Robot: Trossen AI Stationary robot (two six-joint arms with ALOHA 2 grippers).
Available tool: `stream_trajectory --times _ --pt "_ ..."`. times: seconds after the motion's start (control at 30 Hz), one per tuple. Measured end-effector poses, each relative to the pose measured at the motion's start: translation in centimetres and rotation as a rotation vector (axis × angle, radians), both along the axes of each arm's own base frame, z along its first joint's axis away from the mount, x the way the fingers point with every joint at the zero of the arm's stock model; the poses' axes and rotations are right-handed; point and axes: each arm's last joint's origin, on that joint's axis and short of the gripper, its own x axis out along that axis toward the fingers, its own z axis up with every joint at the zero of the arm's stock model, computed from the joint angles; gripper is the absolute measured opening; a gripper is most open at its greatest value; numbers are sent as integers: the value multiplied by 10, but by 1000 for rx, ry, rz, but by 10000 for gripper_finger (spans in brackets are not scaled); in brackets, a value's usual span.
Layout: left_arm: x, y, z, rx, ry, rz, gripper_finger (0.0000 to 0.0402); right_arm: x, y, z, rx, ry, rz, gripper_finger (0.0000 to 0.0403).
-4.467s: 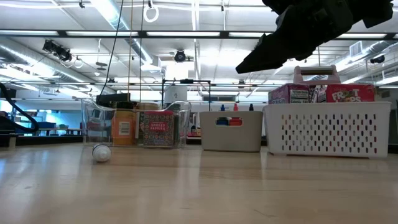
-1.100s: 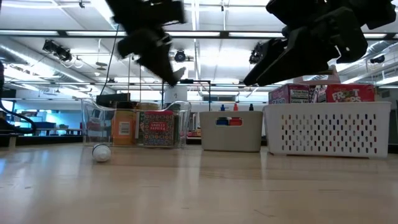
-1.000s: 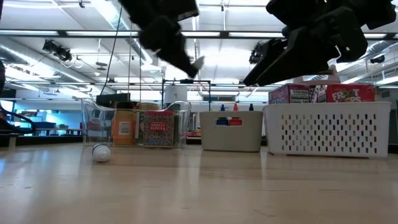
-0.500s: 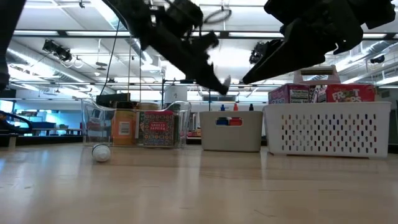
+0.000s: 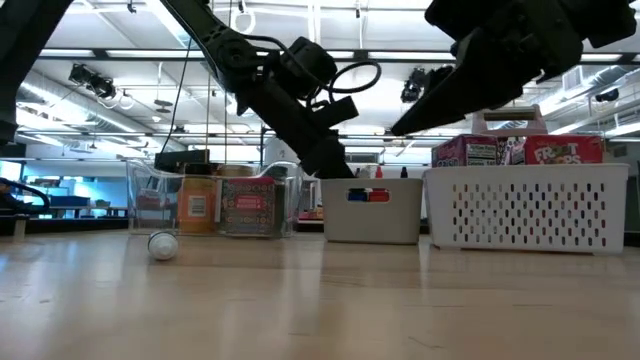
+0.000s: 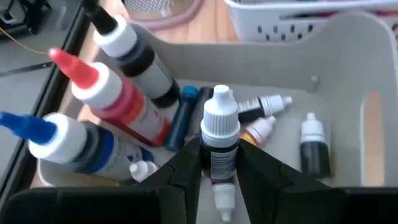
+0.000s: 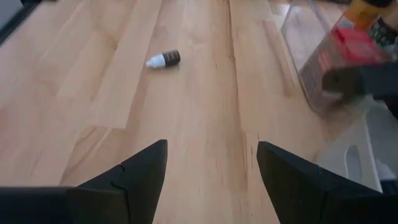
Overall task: Pick & Place Kitchen Items
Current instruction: Put the small green food coloring into the gray bin, then put the small brown food coloring into the gray bin
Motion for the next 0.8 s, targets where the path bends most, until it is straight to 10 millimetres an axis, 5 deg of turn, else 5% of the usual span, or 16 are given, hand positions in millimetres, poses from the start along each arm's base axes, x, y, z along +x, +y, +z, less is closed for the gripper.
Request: stream_trajectory --times 0.5,0.8 --pt "0 -3 4 4 -14 67 177 -2 -1 -4 4 6 -10 261" --pt "-17 -52 75 49 -139 -75 179 -2 -1 -4 2 1 -10 261"
